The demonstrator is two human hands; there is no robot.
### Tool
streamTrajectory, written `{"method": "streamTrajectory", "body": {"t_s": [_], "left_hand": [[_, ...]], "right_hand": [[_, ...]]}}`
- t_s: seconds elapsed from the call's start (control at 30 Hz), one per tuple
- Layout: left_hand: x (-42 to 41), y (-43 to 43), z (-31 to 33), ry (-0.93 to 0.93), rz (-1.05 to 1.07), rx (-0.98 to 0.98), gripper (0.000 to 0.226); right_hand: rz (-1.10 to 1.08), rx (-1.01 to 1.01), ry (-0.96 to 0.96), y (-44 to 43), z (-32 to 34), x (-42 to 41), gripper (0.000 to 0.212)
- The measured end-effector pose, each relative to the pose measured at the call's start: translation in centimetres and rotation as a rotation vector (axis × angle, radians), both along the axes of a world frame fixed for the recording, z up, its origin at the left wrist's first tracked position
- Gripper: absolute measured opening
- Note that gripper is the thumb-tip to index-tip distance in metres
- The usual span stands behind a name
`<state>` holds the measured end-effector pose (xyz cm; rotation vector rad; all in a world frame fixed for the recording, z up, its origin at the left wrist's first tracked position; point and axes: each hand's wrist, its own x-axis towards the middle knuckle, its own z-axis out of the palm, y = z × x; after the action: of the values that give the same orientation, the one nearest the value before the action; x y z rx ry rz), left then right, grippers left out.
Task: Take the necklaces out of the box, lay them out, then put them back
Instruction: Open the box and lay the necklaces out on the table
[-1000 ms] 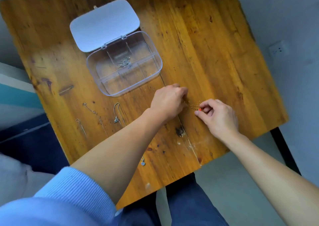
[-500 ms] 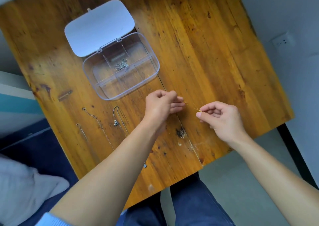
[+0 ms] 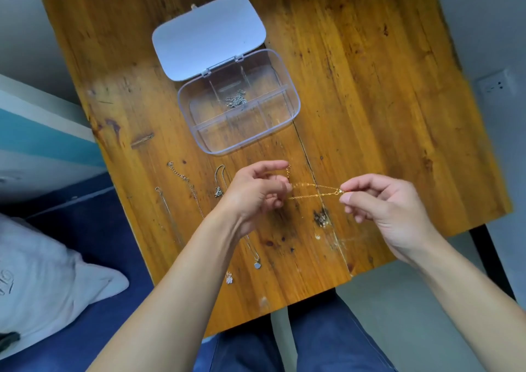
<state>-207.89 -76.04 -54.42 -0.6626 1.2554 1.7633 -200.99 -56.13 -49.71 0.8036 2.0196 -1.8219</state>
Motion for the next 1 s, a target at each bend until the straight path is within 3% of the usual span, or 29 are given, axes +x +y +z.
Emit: {"method": "streamTrajectory", "body": {"t_s": [0.17,0.27,0.33,0.4,0.57,0.67,0.83,0.93,1.0], "left_hand": [[0.2,-0.1,-0.2,0.298,-0.426,-0.445,0.022],[0.1,-0.3,-0.3,0.488,-0.504,-0.816,0.015],[-0.3,-1.3,-0.2,0.528,-0.466,-0.912,0.015],[-0.6,-2.7,-0.3,0.544,-0.403,-0.792,0.015],[-0.9,-6.7,0.8,0.413,-0.317,-0.197,0.033],[-0.9,-9.0,0.7,0.340,-0.311,-0.058,0.035],[-0.9,-11.6,-0.4,0.208,-0.154,-0.063,0.024],[-0.9,-11.6,-1.0,0.163,-0.086,-0.190,0.018],[-1.0,-11.1,-1.6,0.220,-0.055,-0.384,0.013]], "right_hand": [[0.014,-0.054,0.052,-0.4,0.6,-0.9,0.023],[0.056,-0.050,0.076,-1.4,0.8,-1.0,0.025],[0.035,-0.056,0.100,-1.7,0.9,-1.2,0.026],[0.012,-0.068,0.116,-1.7,1.1,-1.3,0.025],[-0.099,-0.146,0.030,-1.8,0.5,-1.8,0.021],[-0.158,-0.139,-0.058,-1.9,-0.7,-1.9,0.029],[-0.081,0.063,-0.152,-2.6,-2.8,-1.0,0.018],[0.034,0.180,-0.193,-3.5,-3.8,0.2,0.013],[0.136,0.247,-0.207,-4.3,-4.4,1.1,0.011]]}}
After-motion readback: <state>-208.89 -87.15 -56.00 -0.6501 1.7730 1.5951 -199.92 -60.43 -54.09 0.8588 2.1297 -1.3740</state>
